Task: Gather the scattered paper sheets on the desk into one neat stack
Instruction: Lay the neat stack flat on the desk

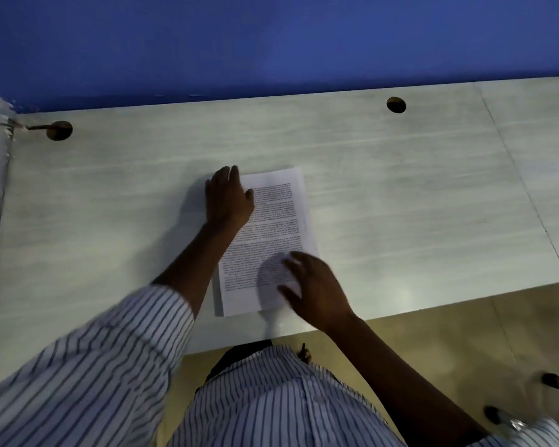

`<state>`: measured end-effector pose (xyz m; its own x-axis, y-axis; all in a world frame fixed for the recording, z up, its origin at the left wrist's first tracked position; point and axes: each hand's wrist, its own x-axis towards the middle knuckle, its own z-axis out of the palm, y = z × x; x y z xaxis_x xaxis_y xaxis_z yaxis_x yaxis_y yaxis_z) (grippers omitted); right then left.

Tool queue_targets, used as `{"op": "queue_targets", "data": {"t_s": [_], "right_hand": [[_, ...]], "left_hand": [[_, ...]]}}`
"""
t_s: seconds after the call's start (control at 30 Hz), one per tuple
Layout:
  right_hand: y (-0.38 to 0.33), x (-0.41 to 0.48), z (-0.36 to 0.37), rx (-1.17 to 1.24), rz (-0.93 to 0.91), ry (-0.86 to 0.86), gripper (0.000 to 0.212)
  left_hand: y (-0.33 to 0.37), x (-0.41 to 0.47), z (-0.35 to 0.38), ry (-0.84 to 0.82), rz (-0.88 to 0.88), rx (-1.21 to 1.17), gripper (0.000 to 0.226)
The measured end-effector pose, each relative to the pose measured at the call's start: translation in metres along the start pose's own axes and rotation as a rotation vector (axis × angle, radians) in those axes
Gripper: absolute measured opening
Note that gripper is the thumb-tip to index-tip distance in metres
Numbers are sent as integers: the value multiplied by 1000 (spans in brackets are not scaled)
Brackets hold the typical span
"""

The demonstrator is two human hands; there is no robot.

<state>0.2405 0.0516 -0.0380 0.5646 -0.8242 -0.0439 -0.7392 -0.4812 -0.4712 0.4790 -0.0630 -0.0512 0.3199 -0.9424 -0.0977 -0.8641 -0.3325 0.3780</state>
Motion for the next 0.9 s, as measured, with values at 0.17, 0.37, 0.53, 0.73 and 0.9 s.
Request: {"op": "queue_targets", "data": {"t_s": [0.17, 0.37, 0.53, 0.73, 0.9], "right_hand": [[11, -15, -11, 129, 537, -25, 72], [-3, -23, -7, 145, 604, -105, 73], [-9, -18, -7, 60, 576, -161, 76], [-8, -21, -6, 60, 558, -194, 75], [4, -21, -17, 172, 534, -182, 68]], "left_hand": [[-16, -116, -14, -17, -375, -309, 72], [-19, -219, -22, -248, -570, -451, 80], [-4, -219, -33, -256, -588, -487, 58], [-3, -225, -33, -241, -594, -454, 54], [5, -221, -36, -154, -533, -326, 60]]}}
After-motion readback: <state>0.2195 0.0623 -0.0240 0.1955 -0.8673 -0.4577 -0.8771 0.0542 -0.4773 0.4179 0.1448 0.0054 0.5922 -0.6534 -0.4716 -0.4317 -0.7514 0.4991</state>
